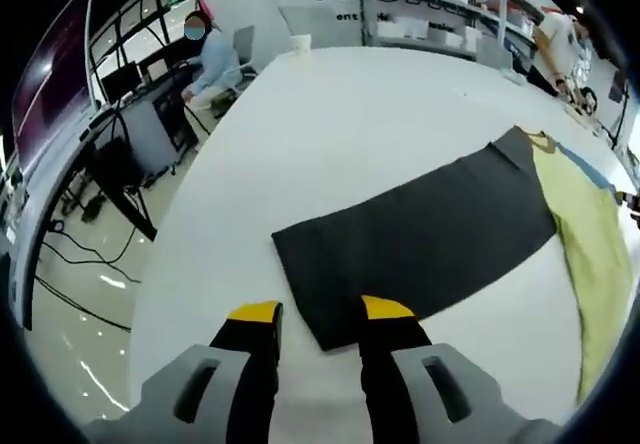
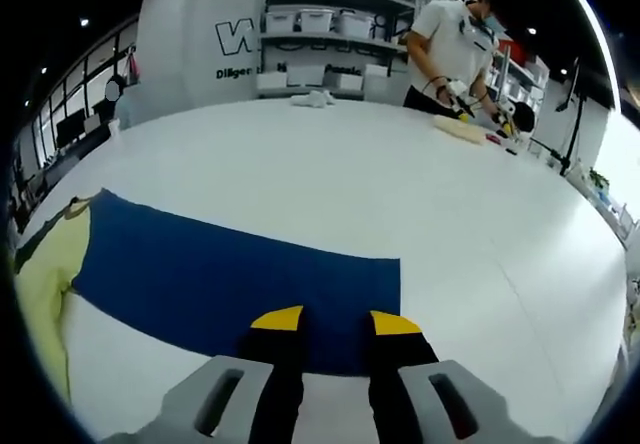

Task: Fold the garment on the visible template until the final outline fits inside the template.

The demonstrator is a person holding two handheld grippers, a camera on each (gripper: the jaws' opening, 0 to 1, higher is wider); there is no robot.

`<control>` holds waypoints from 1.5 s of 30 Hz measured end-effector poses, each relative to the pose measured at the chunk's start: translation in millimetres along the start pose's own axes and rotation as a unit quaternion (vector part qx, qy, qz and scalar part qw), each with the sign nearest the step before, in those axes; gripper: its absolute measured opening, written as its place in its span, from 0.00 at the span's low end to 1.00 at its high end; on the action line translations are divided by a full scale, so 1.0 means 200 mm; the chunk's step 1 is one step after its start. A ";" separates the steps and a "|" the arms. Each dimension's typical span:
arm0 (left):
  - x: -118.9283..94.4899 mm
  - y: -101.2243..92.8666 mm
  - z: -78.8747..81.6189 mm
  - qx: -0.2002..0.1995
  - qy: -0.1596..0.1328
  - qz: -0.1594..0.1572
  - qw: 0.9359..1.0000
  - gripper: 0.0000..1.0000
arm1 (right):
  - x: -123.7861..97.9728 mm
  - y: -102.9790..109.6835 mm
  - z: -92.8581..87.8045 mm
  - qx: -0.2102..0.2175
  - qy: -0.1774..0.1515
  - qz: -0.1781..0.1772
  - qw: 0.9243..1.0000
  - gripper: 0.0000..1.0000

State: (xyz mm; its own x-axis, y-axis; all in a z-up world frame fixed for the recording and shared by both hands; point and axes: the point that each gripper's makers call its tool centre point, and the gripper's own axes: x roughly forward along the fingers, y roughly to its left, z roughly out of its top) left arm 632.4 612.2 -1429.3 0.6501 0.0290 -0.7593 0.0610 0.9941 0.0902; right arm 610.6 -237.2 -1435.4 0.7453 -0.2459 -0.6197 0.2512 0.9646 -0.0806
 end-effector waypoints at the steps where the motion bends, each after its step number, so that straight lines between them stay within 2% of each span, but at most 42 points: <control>1: 0.00 0.00 0.00 0.002 0.001 0.001 1.000 0.29 | 0.00 0.00 0.00 0.000 0.000 -0.001 1.000 0.18; 8: 0.02 0.00 0.02 -0.010 0.002 0.006 1.000 0.28 | 0.00 -0.02 0.00 0.006 0.002 -0.006 1.000 0.18; 12: 0.01 0.03 0.03 -0.032 -0.005 0.010 0.999 0.28 | 0.00 -0.03 0.00 0.003 0.009 -0.004 1.000 0.19; 16: -0.02 0.04 0.05 -0.037 -0.014 0.014 0.999 0.28 | -0.01 -0.01 0.01 -0.002 0.006 0.006 1.000 0.19; 19: -0.03 0.03 0.08 -0.032 -0.021 0.017 0.999 0.29 | -0.03 0.02 0.03 -0.001 -0.003 0.016 1.000 0.20; 23: -0.06 0.00 0.12 -0.032 -0.037 0.016 0.999 0.30 | -0.08 0.12 0.08 -0.012 -0.017 0.049 0.999 0.20; 27: -0.09 -0.06 0.16 -0.032 -0.053 0.005 0.998 0.30 | -0.14 0.25 0.09 -0.023 -0.027 0.090 0.995 0.20; 35: -0.16 -0.22 0.17 -0.030 -0.065 -0.036 0.997 0.30 | -0.24 0.42 0.04 -0.039 -0.030 0.137 0.989 0.19; 41: -0.22 -0.42 0.10 -0.010 -0.060 -0.086 0.994 0.30 | -0.35 0.62 -0.06 -0.068 -0.021 0.204 0.976 0.18; 43: -0.24 -0.50 0.07 -0.002 -0.053 -0.111 0.992 0.30 | -0.41 0.72 -0.10 -0.065 -0.016 0.245 0.967 0.17; 44: -0.25 -0.54 0.05 0.004 -0.048 -0.120 0.992 0.30 | -0.42 0.73 -0.11 -0.078 -0.016 0.241 0.967 0.17; 45: -0.26 -0.58 0.03 0.006 -0.046 -0.129 0.991 0.30 | -0.45 0.76 -0.13 -0.086 -0.016 0.255 0.963 0.17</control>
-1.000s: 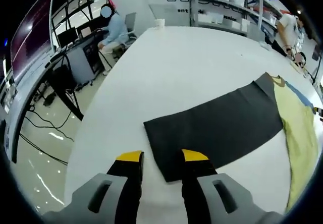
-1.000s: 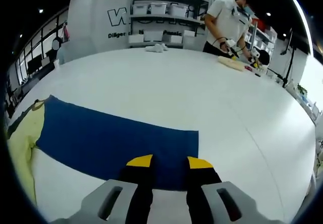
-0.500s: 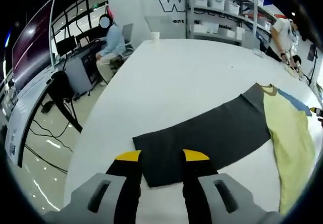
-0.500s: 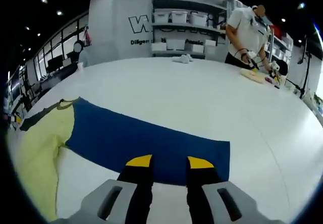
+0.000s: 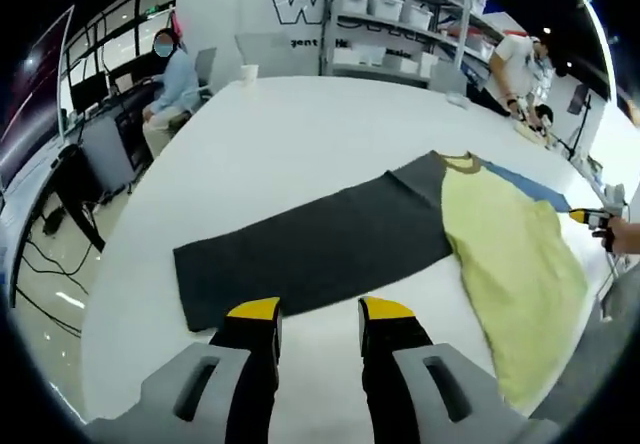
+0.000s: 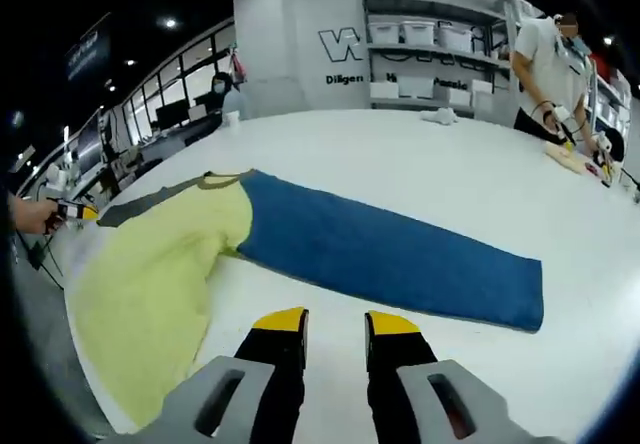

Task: Fold the garment on the visible template until the final outline fits inside the template.

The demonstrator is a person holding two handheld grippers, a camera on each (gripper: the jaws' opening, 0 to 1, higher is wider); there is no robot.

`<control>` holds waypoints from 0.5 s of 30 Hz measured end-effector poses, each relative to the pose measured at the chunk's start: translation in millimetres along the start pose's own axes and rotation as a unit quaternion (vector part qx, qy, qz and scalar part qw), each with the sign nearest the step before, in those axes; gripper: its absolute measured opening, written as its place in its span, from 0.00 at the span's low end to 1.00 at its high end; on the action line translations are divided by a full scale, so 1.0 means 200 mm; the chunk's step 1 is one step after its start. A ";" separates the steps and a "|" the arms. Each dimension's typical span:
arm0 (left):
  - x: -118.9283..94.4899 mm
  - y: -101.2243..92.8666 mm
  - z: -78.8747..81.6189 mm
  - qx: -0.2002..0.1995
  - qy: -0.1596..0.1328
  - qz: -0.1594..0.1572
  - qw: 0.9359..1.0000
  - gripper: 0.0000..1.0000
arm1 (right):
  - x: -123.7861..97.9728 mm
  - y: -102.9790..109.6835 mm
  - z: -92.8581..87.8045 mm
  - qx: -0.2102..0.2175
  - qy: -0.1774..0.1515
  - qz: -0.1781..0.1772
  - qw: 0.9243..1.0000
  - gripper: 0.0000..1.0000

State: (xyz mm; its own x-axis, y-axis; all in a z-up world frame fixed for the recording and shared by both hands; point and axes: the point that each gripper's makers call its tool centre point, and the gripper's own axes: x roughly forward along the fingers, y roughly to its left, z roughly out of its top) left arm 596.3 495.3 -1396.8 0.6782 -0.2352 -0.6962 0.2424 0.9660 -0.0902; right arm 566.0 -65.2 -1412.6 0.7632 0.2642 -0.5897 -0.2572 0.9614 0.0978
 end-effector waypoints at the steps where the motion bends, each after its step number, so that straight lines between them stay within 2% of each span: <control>1: 0.00 -0.04 -0.02 0.006 0.005 -0.014 1.000 0.30 | 0.00 0.04 -0.01 0.003 0.000 0.011 1.000 0.16; 3: 0.00 -0.12 -0.05 0.014 0.012 -0.029 0.999 0.30 | -0.02 0.11 -0.01 -0.002 0.000 0.029 1.000 0.16; 4: -0.01 -0.17 -0.08 0.021 0.022 -0.047 0.998 0.30 | -0.02 0.16 -0.02 -0.009 0.002 0.043 0.999 0.16; 6: 0.00 -0.20 -0.10 0.031 0.027 -0.056 0.998 0.30 | -0.03 0.22 -0.04 -0.026 0.011 0.058 0.998 0.16; 9: 0.00 -0.29 -0.16 0.033 0.041 -0.084 0.995 0.29 | -0.04 0.32 -0.07 -0.028 0.013 0.085 0.996 0.15; 13: -0.02 -0.44 -0.24 0.055 0.058 -0.119 0.990 0.29 | -0.06 0.37 -0.11 -0.037 0.021 0.101 0.994 0.15; 15: -0.03 -0.50 -0.26 0.061 0.064 -0.130 0.988 0.29 | -0.08 0.43 -0.14 -0.035 0.025 0.123 0.992 0.14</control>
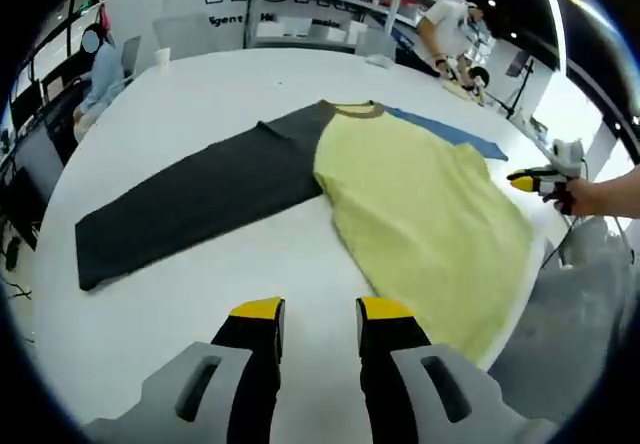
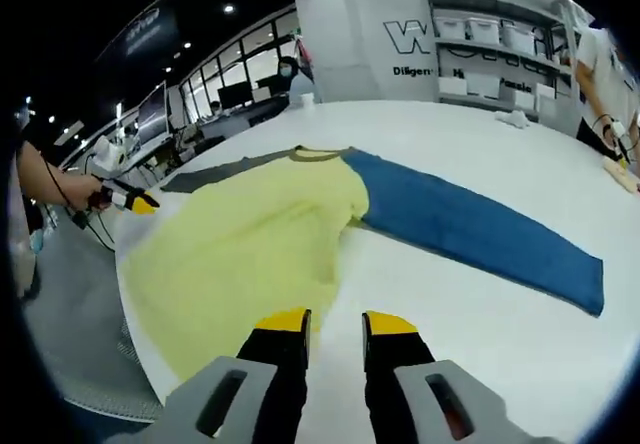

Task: Fold the garment on the visible template until the final outline fits inside the template.

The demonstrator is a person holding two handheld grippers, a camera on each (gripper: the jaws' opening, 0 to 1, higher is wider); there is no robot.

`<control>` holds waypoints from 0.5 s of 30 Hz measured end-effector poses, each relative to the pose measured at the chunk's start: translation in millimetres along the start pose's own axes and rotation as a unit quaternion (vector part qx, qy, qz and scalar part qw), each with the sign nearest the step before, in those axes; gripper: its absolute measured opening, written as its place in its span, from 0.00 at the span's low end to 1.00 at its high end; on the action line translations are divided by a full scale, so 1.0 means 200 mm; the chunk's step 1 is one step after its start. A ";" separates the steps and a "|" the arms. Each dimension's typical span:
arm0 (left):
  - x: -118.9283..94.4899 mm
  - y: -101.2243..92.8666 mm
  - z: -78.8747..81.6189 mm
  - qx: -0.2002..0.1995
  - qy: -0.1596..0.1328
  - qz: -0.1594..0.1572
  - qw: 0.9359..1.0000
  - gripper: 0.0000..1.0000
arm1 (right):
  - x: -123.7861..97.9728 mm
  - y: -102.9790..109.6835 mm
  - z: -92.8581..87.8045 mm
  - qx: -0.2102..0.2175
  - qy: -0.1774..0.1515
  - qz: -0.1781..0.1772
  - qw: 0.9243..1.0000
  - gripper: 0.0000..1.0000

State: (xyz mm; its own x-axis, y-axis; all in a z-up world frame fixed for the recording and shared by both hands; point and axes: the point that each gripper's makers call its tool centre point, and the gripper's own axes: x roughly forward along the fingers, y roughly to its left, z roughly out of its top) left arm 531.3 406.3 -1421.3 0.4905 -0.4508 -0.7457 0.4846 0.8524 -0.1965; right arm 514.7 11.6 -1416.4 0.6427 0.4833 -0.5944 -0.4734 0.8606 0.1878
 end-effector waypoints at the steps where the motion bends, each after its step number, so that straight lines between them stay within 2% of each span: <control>1: 0.00 -0.02 -0.01 0.004 0.003 -0.005 1.000 0.29 | 0.00 0.01 -0.02 -0.002 0.004 0.003 1.000 0.14; 7: 0.02 -0.15 -0.09 0.013 0.035 -0.036 0.999 0.30 | -0.01 0.13 -0.13 -0.029 0.038 0.030 0.998 0.15; 15: 0.04 -0.24 -0.15 0.011 0.065 -0.055 0.996 0.30 | -0.08 0.14 -0.22 -0.028 0.056 0.023 0.998 0.13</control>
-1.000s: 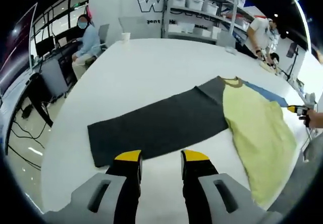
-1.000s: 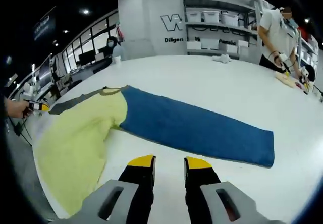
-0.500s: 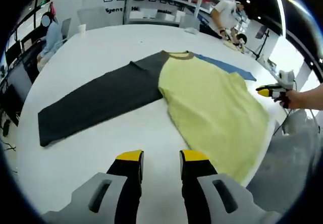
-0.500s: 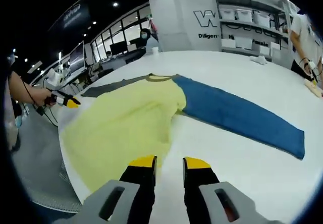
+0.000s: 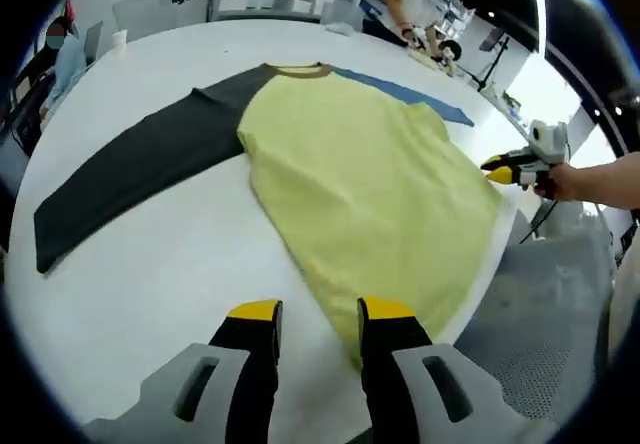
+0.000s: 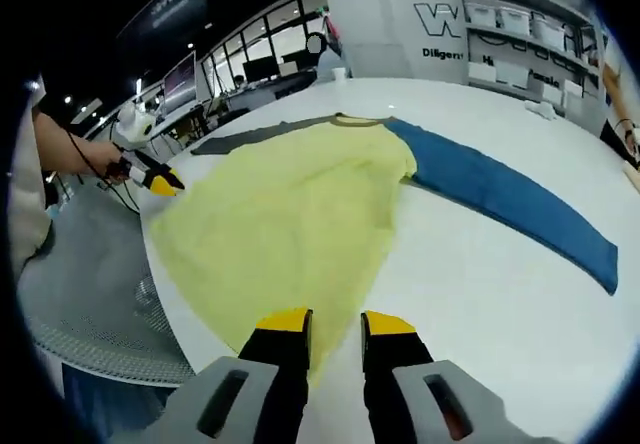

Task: Fold the garment on the visible template until the final outline fits inside the template.

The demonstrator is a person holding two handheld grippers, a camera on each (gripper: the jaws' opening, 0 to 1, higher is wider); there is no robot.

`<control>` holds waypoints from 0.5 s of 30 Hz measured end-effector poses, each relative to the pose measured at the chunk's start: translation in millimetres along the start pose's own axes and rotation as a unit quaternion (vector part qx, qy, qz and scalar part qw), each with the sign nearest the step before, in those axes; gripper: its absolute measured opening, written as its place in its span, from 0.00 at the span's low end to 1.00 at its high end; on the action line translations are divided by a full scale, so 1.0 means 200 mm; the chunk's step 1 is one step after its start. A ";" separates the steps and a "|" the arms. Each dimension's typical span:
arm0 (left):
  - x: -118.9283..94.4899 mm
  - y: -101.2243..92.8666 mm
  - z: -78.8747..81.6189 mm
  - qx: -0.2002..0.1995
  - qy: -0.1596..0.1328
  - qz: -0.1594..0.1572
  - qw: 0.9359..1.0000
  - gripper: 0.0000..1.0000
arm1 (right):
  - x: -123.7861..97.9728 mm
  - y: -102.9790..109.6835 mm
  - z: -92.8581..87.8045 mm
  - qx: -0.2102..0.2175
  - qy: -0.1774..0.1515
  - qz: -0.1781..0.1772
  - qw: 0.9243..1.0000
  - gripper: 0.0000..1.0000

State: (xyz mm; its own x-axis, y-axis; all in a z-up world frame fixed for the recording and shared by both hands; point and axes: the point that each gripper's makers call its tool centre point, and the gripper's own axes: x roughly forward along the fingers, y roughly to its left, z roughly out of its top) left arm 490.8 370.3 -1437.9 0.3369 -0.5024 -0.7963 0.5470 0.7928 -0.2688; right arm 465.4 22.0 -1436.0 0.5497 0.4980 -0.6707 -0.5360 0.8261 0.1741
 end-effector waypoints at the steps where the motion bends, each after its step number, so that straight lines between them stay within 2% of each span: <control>1: 0.00 -0.01 0.00 -0.001 0.003 -0.001 1.000 0.29 | -0.01 0.00 -0.01 0.000 0.002 -0.001 1.000 0.13; 9: 0.01 -0.04 -0.02 -0.005 0.013 -0.003 1.000 0.27 | -0.02 0.04 -0.04 -0.009 0.016 0.000 1.000 0.13; 15: 0.00 -0.06 -0.06 -0.017 0.033 -0.005 0.999 0.20 | -0.02 0.04 -0.06 -0.005 0.020 -0.004 1.000 0.12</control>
State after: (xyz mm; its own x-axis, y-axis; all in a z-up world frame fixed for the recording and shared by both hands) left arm 474.3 364.5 -1441.9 0.2807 -0.4870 -0.8271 0.5235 0.7999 -0.2933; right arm 450.5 23.3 -1441.2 0.5283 0.4808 -0.6998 -0.5383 0.8271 0.1619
